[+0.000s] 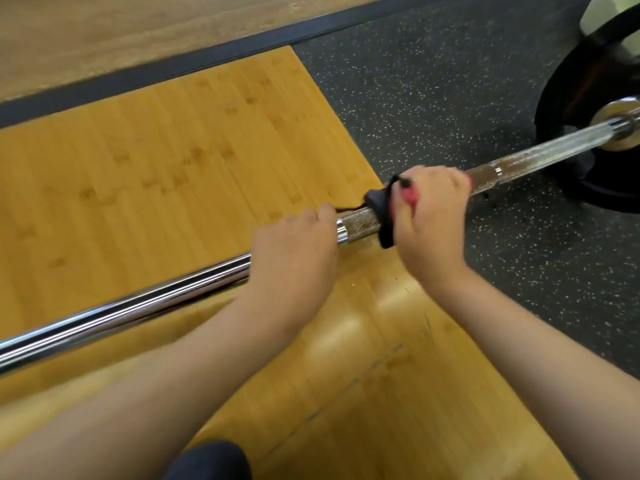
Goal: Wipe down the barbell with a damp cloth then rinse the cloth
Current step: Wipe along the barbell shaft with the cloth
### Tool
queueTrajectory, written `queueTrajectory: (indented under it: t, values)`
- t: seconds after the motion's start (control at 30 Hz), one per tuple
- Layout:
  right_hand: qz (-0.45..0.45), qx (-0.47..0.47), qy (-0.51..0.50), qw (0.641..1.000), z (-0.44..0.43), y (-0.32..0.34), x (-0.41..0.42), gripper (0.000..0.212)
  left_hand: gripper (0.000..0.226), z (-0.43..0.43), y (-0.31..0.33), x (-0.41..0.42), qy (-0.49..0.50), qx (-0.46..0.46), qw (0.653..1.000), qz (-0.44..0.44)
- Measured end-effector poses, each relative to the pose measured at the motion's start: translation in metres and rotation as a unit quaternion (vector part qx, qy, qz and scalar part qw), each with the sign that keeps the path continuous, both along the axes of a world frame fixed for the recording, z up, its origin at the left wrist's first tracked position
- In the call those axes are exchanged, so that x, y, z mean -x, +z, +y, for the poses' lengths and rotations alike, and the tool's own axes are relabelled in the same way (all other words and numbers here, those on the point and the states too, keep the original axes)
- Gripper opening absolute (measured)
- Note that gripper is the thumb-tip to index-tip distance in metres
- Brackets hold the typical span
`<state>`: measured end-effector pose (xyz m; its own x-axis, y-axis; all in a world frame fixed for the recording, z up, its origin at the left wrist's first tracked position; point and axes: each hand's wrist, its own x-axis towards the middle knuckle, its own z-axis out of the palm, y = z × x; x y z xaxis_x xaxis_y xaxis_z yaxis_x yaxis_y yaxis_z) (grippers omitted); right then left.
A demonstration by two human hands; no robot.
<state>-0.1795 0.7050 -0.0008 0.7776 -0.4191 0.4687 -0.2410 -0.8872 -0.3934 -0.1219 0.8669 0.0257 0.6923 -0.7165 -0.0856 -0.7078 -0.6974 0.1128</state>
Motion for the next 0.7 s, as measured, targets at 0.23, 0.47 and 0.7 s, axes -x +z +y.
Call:
queueTrajectory:
  t: [0.23,0.47,0.7]
  values:
    - [-0.027,0.03,0.079,0.996,0.048,-0.003,-0.005,0.026,0.006,-0.003,0.002,0.0,0.012,0.008,1.0,-0.014]
    - [0.029,0.018,0.075,0.997,-0.006,0.003,0.003,0.021,0.028,-0.007,0.008,-0.018,0.01,-0.034,0.991,0.132]
    - [0.032,-0.026,-0.03,0.999,-0.061,0.006,0.01,0.02,0.033,-0.013,0.022,-0.047,0.008,-0.082,0.914,0.397]
